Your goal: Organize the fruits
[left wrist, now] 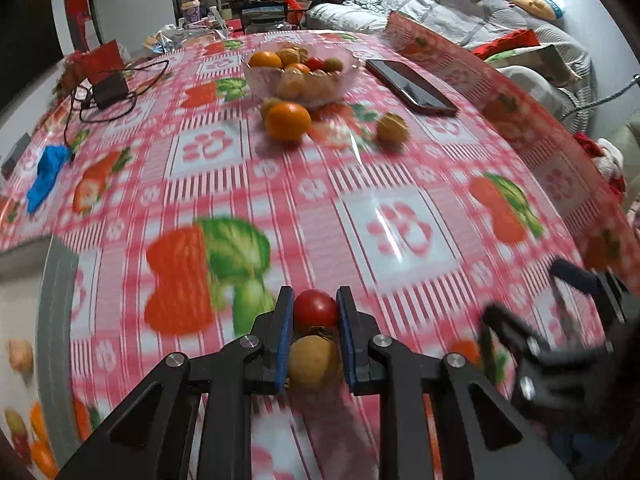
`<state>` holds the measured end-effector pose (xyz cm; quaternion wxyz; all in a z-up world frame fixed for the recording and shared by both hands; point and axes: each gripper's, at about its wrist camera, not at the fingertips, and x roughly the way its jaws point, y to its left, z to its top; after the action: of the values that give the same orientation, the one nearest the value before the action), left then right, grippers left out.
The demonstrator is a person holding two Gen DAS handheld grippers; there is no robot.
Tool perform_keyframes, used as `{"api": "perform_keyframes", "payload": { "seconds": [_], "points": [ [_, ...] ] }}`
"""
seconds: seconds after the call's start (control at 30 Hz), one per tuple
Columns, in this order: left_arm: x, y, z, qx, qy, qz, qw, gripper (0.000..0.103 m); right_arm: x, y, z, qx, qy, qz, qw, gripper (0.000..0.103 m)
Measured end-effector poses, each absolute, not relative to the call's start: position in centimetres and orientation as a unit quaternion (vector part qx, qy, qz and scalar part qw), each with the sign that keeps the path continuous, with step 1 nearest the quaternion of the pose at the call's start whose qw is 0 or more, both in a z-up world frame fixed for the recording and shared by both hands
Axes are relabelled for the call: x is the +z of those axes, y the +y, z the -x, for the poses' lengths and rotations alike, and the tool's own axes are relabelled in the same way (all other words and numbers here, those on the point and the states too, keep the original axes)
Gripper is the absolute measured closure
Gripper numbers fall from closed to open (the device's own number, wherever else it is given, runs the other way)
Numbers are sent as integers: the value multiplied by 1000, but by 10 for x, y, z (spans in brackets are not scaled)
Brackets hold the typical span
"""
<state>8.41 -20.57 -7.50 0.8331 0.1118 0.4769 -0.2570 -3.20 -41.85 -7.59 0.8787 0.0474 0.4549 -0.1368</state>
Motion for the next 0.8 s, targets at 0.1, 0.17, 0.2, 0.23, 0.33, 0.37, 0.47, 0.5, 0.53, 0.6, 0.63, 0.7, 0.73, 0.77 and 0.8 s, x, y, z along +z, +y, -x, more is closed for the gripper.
{"api": "perform_keyframes", "payload": {
  "seconds": [0.1, 0.17, 0.2, 0.23, 0.33, 0.37, 0.47, 0.5, 0.53, 0.6, 0.63, 0.7, 0.73, 0.77, 0.8],
  "points": [
    [-74, -200, -64, -267, 476, -110, 831, 80, -76, -418, 32, -137, 455, -47, 879, 0],
    [-74, -198, -49, -274, 470, -118, 831, 80, -76, -419, 32, -137, 455, -47, 879, 0],
    [-74, -198, -45, -277, 466, -123, 831, 80, -76, -419, 32, -137, 455, -47, 879, 0],
    [-74, -197, -40, -279, 463, -126, 832, 79, -76, -419, 32, -137, 455, -47, 879, 0],
    [-71, -193, -33, -288, 459, -128, 831, 75, -76, -419, 32, -137, 455, -47, 879, 0],
    [-69, -191, -31, -289, 456, -125, 832, 63, -76, -419, 32, -137, 455, -47, 879, 0],
    [-58, -179, -25, -281, 432, -115, 849, 29, -76, -418, 32, -137, 454, -47, 879, 0],
    [-55, -175, -24, -280, 425, -113, 853, 28, -76, -418, 32, -137, 454, -47, 879, 0],
    [-52, -172, -22, -282, 422, -114, 854, 28, -76, -419, 32, -137, 455, -47, 879, 0],
    [-51, -169, -19, -282, 424, -121, 852, 28, -76, -418, 32, -137, 455, -47, 879, 0],
    [-52, -168, -17, -282, 425, -125, 851, 28, -76, -419, 32, -137, 455, -47, 879, 0],
    [-54, -166, -13, -284, 430, -128, 848, 28, -76, -418, 32, -137, 455, -47, 879, 0],
    [-56, -166, -11, -286, 433, -127, 845, 28, -76, -419, 32, -137, 454, -47, 879, 0],
    [-58, -167, -8, -288, 437, -127, 843, 28, -76, -419, 32, -137, 454, -47, 879, 0],
    [-59, -169, -6, -291, 439, -127, 841, 28, -76, -419, 32, -137, 454, -47, 879, 0]
  ]
}}
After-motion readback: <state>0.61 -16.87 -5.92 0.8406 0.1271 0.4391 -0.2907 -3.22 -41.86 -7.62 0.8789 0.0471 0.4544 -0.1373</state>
